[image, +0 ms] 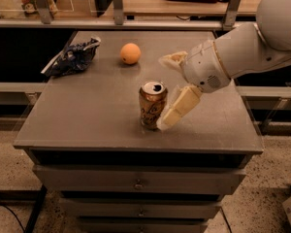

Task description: Move orange can near blue chip bag

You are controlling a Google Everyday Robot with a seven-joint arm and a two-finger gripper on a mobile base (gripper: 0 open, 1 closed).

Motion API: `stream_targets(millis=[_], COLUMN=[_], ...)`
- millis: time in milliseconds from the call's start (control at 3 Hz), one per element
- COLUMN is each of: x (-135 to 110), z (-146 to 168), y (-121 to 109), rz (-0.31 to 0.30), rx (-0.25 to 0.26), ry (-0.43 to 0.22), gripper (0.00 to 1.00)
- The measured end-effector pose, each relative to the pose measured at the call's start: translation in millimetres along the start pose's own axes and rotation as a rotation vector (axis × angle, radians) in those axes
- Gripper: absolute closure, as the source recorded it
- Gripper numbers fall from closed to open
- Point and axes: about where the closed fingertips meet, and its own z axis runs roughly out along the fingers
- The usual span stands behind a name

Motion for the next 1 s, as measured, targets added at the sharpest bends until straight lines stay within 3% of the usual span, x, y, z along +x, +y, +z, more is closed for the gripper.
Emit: stream_targets(millis=[333,1000], x=[-3,-1], z=[13,24], y=[2,-1], rz=[-0.002,0.018], rx=[-0.009,-0.004], ry=[0.009,0.028], gripper=[0.0,0.31])
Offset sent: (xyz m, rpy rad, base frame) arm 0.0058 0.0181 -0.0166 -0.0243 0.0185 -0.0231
